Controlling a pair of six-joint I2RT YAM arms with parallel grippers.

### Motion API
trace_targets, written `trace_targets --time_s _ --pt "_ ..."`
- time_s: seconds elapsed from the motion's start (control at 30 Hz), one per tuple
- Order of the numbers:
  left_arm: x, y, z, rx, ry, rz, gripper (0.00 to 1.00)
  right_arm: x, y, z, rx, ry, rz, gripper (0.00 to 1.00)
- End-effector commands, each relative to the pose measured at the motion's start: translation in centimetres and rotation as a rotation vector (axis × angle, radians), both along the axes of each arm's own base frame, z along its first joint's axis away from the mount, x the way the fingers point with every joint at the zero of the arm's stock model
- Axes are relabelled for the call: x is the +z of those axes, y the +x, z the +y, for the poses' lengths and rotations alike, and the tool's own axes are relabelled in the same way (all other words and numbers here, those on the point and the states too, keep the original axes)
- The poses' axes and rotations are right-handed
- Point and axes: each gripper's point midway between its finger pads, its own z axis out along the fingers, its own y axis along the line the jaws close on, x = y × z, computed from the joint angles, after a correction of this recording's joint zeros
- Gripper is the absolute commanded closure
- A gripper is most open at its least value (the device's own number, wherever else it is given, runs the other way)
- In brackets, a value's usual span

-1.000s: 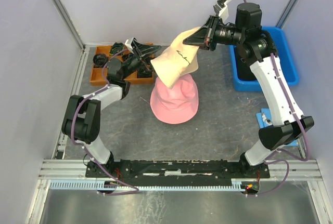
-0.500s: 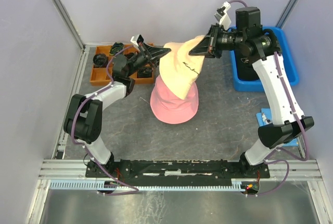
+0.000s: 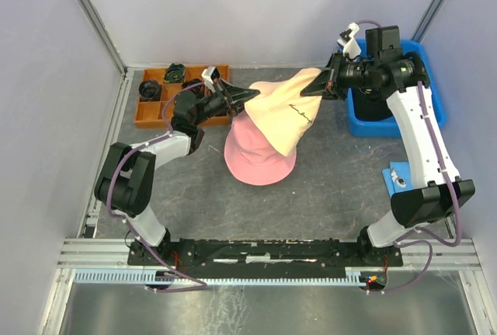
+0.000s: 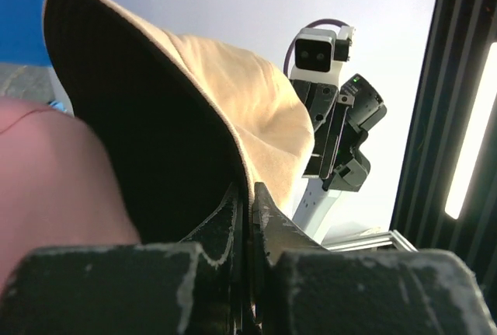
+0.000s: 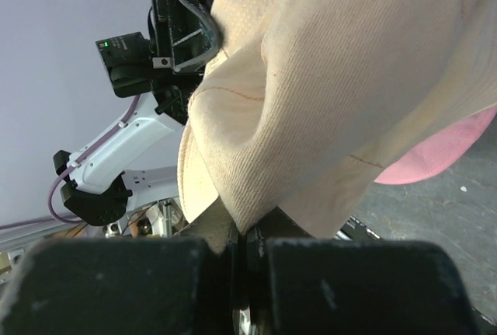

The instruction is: Stack the hats

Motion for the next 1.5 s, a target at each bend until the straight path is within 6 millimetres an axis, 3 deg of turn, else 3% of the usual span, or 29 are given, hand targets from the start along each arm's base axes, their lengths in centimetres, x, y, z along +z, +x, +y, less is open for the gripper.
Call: trace_targets --time_s 0.0,0.3,0.6,0.73,0.9,0.97,1.1,1.3,1.47 --pt "0.7 -1.2 1.6 0.025 0.033 -0.114 0.97 0.2 -0.2 0.5 0.029 0.023 -0.052 1.0" --pt "0.3 -1.6 5.4 0.074 0.04 -0.14 0.97 -2.3 0.0 3.1 0.08 -0.011 -0.01 0.99" --pt "-3.0 -3.8 7.2 0.077 0.096 -0.124 0.97 -5.2 -0.5 5.1 0.122 -0.086 0.023 0.92" --pt "-4.4 -4.4 8.0 0.091 0.117 -0.131 0.97 -6.1 -0.8 6.6 0.144 -0.097 0.026 0.82" --pt "-6.2 -4.2 8.6 0.098 0.149 -0.125 0.97 -7.0 -0.5 7.6 0.147 -0.117 0.011 0.56" --pt "-6.8 -4.0 8.6 0.096 0.149 -0.121 0.97 -6.9 -0.4 7.6 0.139 -0.111 -0.005 0.53" --pt "-8.0 -3.7 8.6 0.097 0.15 -0.091 0.97 -5.9 -0.2 6.5 0.098 -0.102 -0.035 0.43" --pt "-10.0 -3.4 8.6 0.102 0.158 -0.048 0.97 -3.7 1.3 1.2 -0.051 0.093 -0.051 0.32" --pt "-11.3 -3.5 8.6 0.101 0.164 -0.024 0.97 -6.1 0.8 -1.8 -0.098 0.174 -0.001 0.3"
